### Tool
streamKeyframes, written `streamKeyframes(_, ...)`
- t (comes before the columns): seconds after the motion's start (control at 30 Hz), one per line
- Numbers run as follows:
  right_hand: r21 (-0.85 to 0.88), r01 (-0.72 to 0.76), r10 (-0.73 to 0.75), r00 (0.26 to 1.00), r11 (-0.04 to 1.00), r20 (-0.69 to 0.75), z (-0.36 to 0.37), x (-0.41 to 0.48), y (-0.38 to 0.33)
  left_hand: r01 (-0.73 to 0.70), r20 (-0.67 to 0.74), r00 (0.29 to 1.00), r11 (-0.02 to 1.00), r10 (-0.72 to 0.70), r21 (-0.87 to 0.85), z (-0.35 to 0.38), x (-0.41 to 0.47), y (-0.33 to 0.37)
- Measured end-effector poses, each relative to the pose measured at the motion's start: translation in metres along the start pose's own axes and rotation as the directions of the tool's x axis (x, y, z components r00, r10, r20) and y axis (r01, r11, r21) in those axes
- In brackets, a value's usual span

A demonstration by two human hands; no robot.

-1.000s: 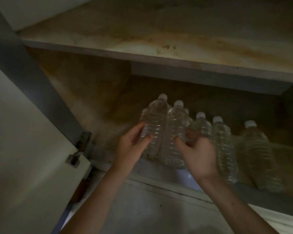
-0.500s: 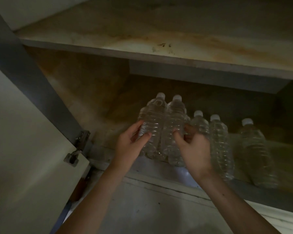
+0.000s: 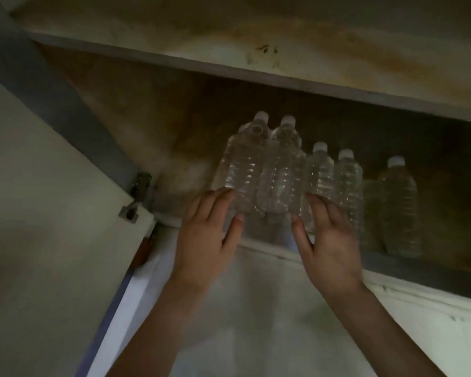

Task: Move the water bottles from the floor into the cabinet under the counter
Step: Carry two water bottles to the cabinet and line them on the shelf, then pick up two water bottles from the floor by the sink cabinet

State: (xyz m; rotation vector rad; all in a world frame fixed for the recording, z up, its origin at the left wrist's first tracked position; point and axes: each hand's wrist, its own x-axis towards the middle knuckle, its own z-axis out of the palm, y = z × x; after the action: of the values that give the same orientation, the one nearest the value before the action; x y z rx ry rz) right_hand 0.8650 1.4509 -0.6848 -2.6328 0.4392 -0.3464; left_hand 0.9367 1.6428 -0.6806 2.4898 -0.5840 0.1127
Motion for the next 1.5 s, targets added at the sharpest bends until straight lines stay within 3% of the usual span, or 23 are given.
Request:
streamKeyframes(0.2,-0.063,-0.057,0.066,0.986,0.996,0.155,-0.115,-0.083,-0.043,-0.066,0.245,0.969,0.993,0.039,0.101,-0.11,-0.072,0.063)
streamKeyframes(0.3,-0.062,-0.117,0.126,0.976,0.991,0.176,-0.208,-0.105,-0.089,-0.095,0.376,0.925,0.992,0.055,0.089,-0.195,-0.089,0.123)
streamKeyframes(0.4,-0.064,-0.135,0.146,0.969,0.989,0.198,-0.319,-0.118,-0.142,-0.107,0.418,0.905,0.993,0.079,0.044,-0.292,-0.092,0.196)
streamKeyframes(0.6,-0.083,-0.101,0.114,0.978,0.991,0.176,-0.541,-0.123,-0.235,-0.186,0.389,0.901,0.981,0.192,-0.052,-0.475,-0.072,0.348)
streamKeyframes(0.77,-0.092,-0.07,0.072,0.997,0.993,0.017,-0.678,-0.124,-0.288,-0.341,0.25,0.901,0.936,0.353,-0.093,-0.588,-0.051,0.443)
streamKeyframes(0.9,-0.108,-0.108,0.091,0.984,0.988,-0.151,-0.738,-0.143,-0.31,-0.503,0.152,0.84,0.852,0.521,-0.145,-0.632,-0.04,0.483)
streamKeyframes(1.0,-0.101,-0.222,0.195,0.954,0.97,-0.229,-0.747,-0.17,-0.318,-0.61,0.152,0.751,0.763,0.643,-0.212,-0.634,-0.043,0.49)
streamKeyframes(1.17,-0.086,-0.472,0.42,0.842,0.877,-0.339,-0.719,-0.235,-0.333,-0.7,0.358,0.567,0.663,0.741,-0.264,-0.604,-0.055,0.469)
streamKeyframes(1.33,-0.025,-0.709,0.645,0.656,0.705,-0.392,-0.7,-0.299,-0.343,-0.765,0.43,0.37,0.533,0.824,-0.362,-0.58,-0.071,0.483)
streamKeyframes(1.5,0.043,-0.843,0.727,0.435,0.536,-0.531,-0.728,-0.351,-0.343,-0.799,0.382,0.098,0.302,0.919,-0.52,-0.555,-0.085,0.553)
